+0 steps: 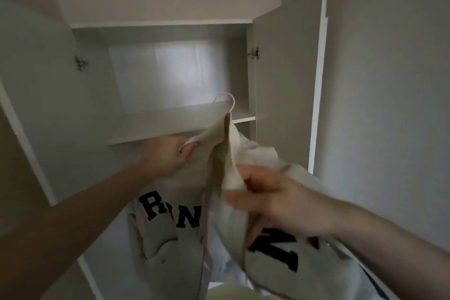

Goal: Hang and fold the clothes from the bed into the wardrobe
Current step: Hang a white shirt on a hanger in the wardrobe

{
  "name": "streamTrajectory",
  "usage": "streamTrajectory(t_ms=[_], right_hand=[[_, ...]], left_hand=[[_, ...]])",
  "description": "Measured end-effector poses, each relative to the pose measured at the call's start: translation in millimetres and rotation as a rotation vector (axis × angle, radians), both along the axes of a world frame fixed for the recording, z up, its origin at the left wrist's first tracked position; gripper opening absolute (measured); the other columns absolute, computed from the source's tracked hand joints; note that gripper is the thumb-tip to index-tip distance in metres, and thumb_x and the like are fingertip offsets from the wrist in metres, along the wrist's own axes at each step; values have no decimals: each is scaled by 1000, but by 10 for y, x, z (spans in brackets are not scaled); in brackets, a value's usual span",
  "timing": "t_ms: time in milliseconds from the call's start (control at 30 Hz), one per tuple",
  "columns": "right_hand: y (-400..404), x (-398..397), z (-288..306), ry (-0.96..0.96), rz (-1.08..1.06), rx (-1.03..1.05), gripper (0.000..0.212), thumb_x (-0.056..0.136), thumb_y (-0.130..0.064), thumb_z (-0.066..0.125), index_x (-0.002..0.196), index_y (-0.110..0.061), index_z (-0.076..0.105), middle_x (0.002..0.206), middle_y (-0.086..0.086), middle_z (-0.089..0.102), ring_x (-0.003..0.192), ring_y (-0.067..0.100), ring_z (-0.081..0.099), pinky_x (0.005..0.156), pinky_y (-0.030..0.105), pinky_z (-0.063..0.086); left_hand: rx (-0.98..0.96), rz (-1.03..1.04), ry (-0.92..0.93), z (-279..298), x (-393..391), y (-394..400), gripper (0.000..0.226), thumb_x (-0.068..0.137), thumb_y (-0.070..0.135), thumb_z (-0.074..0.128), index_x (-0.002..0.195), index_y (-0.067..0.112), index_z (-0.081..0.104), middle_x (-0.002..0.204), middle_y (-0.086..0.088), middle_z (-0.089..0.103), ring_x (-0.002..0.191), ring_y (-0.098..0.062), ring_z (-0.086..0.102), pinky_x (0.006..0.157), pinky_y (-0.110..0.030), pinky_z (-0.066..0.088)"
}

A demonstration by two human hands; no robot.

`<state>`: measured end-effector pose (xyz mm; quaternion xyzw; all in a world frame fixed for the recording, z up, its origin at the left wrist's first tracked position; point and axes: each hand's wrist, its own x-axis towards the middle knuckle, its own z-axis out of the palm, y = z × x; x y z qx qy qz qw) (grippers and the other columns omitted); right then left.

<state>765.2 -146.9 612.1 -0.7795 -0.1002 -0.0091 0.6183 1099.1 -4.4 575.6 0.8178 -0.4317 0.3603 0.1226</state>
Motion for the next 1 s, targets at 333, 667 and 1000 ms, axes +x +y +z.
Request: streamTrajectory(t_ms=[333,667,1000], right_hand=[[-678,146,-447,138,-247,-410,14,95,-35,69,106,-32,76,102,-8,78,89,13,76,72,30,63],[-1248,241,-954,-74,-564,-605,42,100,-53,51,69,-25,53,61,-14,49,58,2,45,60,21,39],[-794,735,-1384,72,-571,-216,40,105,-31,57,66,-22,50,64,-7,41,60,6,40,57,14,31]], left_hand=[[-205,-210,3,-189,-93,-23,45,101,66,43,62,42,38,48,15,32,44,-8,35,44,-29,31],[-138,-256,143,-504,-186,-14,52,102,66,40,59,38,31,51,15,35,46,-3,38,46,-23,27],[-2,-262,477,-791,-156,-144,41,108,37,44,69,26,44,61,6,51,55,-13,52,56,-26,35]])
